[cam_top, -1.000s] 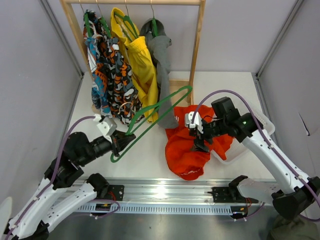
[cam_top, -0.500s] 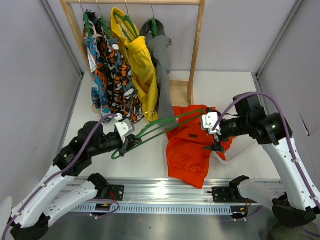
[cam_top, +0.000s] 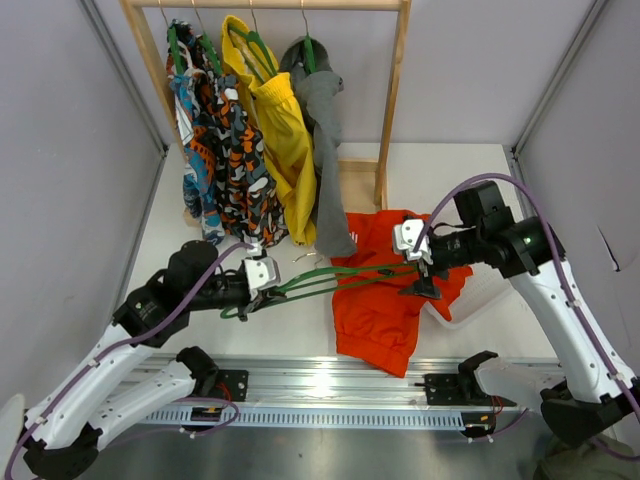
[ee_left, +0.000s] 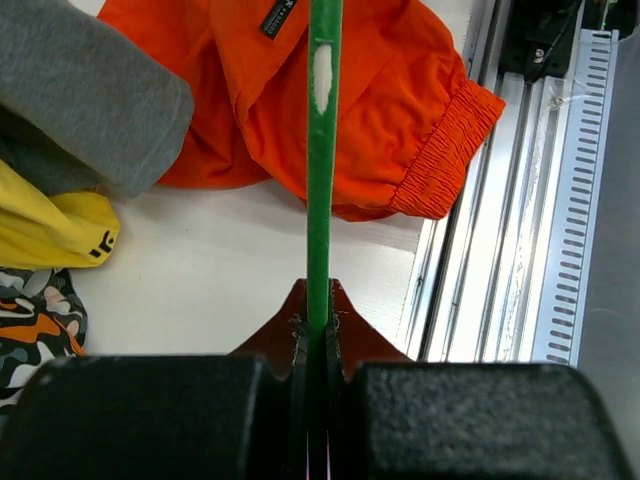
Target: Remove the shorts from the hanger
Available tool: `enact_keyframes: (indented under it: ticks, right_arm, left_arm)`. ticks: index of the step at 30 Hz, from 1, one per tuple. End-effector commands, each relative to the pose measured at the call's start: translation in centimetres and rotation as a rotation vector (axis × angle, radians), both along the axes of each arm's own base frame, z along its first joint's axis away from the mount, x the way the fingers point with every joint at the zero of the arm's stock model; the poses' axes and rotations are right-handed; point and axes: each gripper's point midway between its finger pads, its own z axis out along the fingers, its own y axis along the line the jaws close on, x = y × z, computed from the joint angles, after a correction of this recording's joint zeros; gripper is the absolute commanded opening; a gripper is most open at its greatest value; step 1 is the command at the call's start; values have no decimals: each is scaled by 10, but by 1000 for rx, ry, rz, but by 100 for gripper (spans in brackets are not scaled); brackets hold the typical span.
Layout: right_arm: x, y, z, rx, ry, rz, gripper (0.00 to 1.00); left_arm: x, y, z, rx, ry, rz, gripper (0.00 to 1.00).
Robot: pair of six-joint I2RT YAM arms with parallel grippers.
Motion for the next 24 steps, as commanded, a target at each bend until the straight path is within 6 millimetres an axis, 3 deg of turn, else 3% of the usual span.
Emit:
enact_keyframes:
  ticks: [1, 5, 11, 13, 15, 18, 21, 22, 24]
  right_arm:
    - [4, 8, -10, 16, 2, 39, 90]
    - [-3, 14, -24, 4, 41, 97, 79]
    - [-17, 17, -32, -3, 102, 166, 45]
    - [-19, 17, -34, -4, 113, 178, 29]
    - [-22, 17, -32, 1, 124, 190, 1]
    - [-30, 15, -31, 0, 145, 209, 0]
    - [-35, 13, -27, 9, 168, 195, 0]
    - [-33, 12, -24, 16, 169, 175, 0]
    - [-26, 10, -14, 44, 139, 122, 0]
  left_arm:
    - [-11, -5, 15, -55, -74, -94, 0]
    - [-14, -6, 17, -81, -94, -107, 0]
    - [-12, -7, 19, -92, -113, -102, 0]
    - [-11, -8, 19, -98, -116, -102, 0]
    - [-8, -8, 19, -102, -126, -91, 0]
    - [-4, -6, 23, -108, -144, -59, 1]
    - [7, 1, 37, -141, -197, 26, 24]
    - [13, 7, 43, -151, -224, 79, 51]
    - [16, 15, 63, -204, -271, 141, 71]
